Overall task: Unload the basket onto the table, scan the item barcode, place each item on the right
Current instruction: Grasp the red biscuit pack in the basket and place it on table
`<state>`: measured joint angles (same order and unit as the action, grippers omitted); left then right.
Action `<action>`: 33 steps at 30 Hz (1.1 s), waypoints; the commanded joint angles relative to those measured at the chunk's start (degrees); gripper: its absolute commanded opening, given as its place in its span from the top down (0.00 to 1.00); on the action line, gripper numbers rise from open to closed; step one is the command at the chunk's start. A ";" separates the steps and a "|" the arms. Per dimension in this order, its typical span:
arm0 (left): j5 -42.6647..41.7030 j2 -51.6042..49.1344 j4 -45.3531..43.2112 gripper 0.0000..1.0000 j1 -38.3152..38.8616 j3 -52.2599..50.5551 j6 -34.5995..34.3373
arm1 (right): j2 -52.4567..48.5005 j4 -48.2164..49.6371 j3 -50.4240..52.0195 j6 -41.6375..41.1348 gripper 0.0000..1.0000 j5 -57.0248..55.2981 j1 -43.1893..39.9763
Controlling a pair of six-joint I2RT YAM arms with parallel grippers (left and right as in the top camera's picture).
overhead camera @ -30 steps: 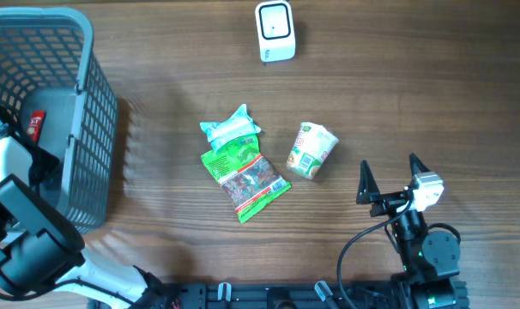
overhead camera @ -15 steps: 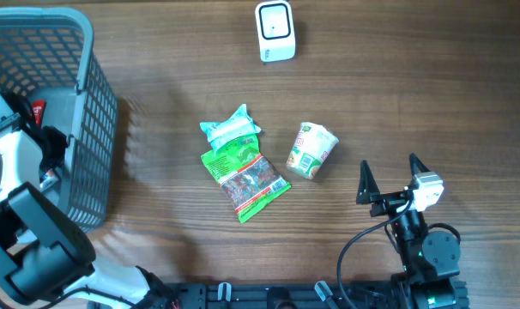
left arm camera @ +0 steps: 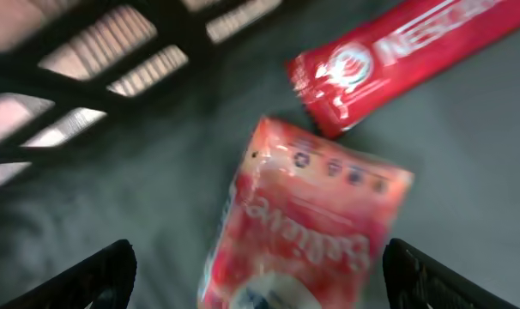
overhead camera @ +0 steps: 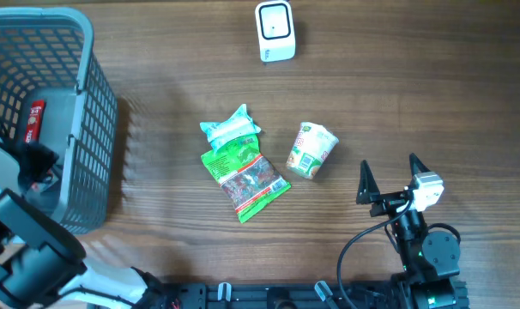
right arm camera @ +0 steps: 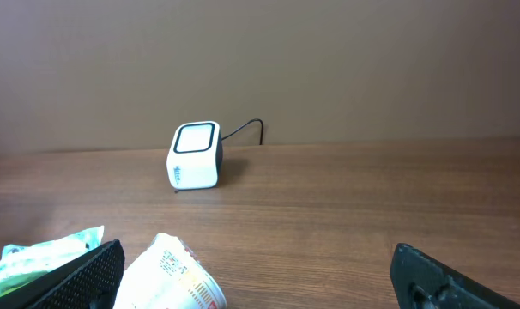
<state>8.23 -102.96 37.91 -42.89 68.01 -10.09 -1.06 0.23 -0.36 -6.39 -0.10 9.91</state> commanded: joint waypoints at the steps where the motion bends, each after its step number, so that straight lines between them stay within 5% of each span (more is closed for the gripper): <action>1: -5.07 -5.92 -1.11 0.20 -0.07 -0.63 0.90 | 0.26 0.24 0.07 0.22 0.00 -0.87 -0.13; 3: -5.22 -6.99 -1.18 0.36 -0.04 -0.63 0.90 | 0.26 0.24 0.07 0.22 0.00 -0.87 -0.13; 6: -6.03 -4.85 0.11 0.80 0.15 1.70 0.66 | 0.26 0.24 0.07 0.24 0.00 -0.87 -0.13; 7: -6.58 -3.76 1.01 0.85 0.37 2.93 0.59 | 0.26 0.24 0.07 0.22 0.00 -0.87 -0.13; 16: -7.37 18.05 10.84 0.78 12.04 19.45 -5.53 | 0.26 0.24 0.07 0.22 0.00 -0.87 -0.13; 20: -7.37 28.09 16.79 0.78 25.77 19.43 -11.93 | 0.26 0.24 0.07 0.24 0.00 -0.87 -0.13; 25: -7.34 27.85 24.83 0.78 43.95 18.47 -12.92 | 0.26 0.24 0.07 0.22 0.00 -0.87 -0.13; 28: -7.34 24.22 26.01 0.67 54.23 15.74 -13.84 | 0.26 0.24 0.07 0.22 0.00 -0.87 -0.13; 31: -7.08 19.80 25.27 0.00 60.92 14.88 -14.75 | 0.26 0.24 0.07 0.22 0.00 -0.87 -0.13; 33: -6.97 18.67 22.84 0.00 62.05 14.93 -14.10 | 0.26 0.24 0.07 0.22 0.00 -0.87 -0.13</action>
<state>0.71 -83.15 63.18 17.23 83.18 -23.70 -1.06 0.23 -0.36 -6.39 -0.10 9.91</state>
